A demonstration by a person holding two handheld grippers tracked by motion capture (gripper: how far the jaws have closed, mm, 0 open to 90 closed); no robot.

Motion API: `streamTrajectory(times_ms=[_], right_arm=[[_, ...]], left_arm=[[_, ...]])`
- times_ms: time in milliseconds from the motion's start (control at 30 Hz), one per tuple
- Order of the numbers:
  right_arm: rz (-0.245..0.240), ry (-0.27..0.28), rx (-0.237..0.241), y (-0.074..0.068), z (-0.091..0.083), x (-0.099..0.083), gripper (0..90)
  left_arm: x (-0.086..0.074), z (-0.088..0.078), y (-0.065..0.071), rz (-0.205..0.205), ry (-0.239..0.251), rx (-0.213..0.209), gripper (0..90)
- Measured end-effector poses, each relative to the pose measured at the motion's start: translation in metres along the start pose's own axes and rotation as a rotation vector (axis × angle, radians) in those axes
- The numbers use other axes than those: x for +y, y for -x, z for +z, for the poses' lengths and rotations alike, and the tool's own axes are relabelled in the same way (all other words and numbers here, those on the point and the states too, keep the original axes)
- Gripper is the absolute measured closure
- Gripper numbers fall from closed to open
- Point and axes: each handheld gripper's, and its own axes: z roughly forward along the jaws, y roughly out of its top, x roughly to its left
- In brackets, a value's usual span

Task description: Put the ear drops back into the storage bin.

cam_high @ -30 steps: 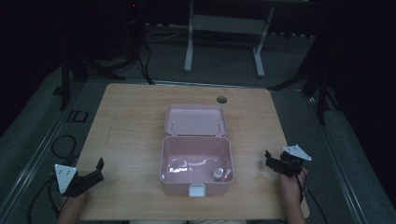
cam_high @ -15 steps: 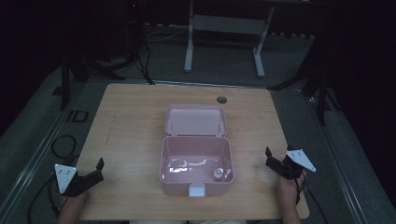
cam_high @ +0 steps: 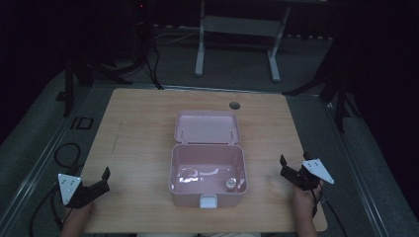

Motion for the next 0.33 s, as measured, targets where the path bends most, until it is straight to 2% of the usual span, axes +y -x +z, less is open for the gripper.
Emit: streamTrajectory(times_ms=[167,333], right_arm=[[-0.016,-0.014,0.007,-0.0019,0.0017,-0.0003,12.2],[-0.002,-0.032,0.001,0.0003,0.0033,-0.0013,12.1]], left_arm=[[0.0,-0.0001,-0.0001,0.0,0.001,0.001,1.0],[0.0,-0.0001,-0.0002,-0.003,0.001,0.001,1.0]])
